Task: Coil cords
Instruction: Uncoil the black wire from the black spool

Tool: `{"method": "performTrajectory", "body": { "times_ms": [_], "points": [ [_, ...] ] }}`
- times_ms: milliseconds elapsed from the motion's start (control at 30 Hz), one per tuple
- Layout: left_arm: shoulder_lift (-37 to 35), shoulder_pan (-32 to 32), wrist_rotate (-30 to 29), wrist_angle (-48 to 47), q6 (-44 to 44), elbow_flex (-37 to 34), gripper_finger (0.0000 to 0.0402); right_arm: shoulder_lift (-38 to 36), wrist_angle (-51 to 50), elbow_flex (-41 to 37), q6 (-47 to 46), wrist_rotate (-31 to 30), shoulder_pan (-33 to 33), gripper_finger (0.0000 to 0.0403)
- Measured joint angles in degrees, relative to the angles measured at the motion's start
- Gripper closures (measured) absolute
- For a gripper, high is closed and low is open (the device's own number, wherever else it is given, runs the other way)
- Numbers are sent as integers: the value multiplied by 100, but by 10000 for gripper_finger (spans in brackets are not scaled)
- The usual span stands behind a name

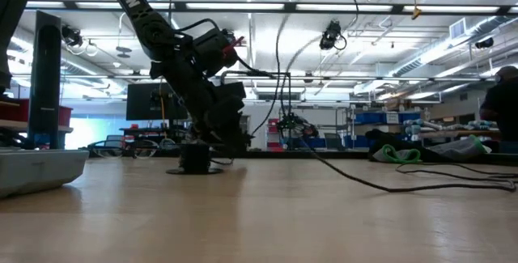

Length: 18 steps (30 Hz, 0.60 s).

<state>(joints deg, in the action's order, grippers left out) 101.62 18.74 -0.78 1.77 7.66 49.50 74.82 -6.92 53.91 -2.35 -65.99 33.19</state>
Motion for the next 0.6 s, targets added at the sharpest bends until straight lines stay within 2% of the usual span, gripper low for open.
{"method": "performTrajectory", "body": {
  "times_ms": [133, 333, 467, 600],
  "points": [
    [-58, -39, 80, 109, -9, 1, 23, 3, -949, 0, -1367, 224, -307, 403],
    [-587, -87, 202, 231, -154, 4, 23, 13, -2082, 0, -3104, 1321, -881, 403],
    [-850, -87, 362, 340, -162, 10, 23, 94, -2180, 0, -3359, 1784, -1184, 403],
    [-829, -93, 809, 289, 2, 7, 23, 310, -2148, 0, -3362, 2172, -1385, 403]
  ]
}}
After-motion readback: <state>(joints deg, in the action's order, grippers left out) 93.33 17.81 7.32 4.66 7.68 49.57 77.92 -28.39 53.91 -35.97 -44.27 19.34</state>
